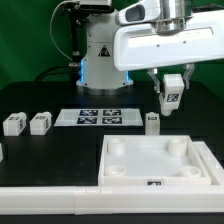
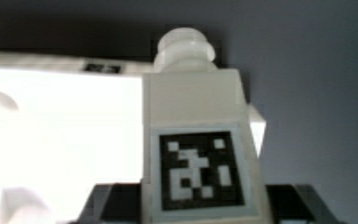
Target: Assemble one leg
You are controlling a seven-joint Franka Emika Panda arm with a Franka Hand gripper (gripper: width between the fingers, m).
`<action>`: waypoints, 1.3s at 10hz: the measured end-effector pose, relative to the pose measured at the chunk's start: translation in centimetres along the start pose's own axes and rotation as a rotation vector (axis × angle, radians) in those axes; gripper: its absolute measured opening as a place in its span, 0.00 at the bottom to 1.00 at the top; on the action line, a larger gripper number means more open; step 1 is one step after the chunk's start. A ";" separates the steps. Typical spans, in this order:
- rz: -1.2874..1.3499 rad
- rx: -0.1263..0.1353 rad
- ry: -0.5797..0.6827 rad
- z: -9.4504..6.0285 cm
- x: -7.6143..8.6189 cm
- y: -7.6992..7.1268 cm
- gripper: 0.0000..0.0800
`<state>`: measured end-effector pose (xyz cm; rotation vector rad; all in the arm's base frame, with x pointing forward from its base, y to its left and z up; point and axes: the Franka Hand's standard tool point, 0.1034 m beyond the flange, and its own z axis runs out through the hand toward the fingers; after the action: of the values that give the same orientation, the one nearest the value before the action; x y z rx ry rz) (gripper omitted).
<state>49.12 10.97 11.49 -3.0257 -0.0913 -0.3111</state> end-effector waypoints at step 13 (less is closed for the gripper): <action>-0.177 -0.025 0.277 1.3 9.3 2.5 0.37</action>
Offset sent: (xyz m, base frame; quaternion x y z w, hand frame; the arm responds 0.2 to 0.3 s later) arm 0.0614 0.0053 0.0185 0.0174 0.0393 -0.0913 0.9949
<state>58.60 9.10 11.90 -2.9680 -0.3351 -0.7460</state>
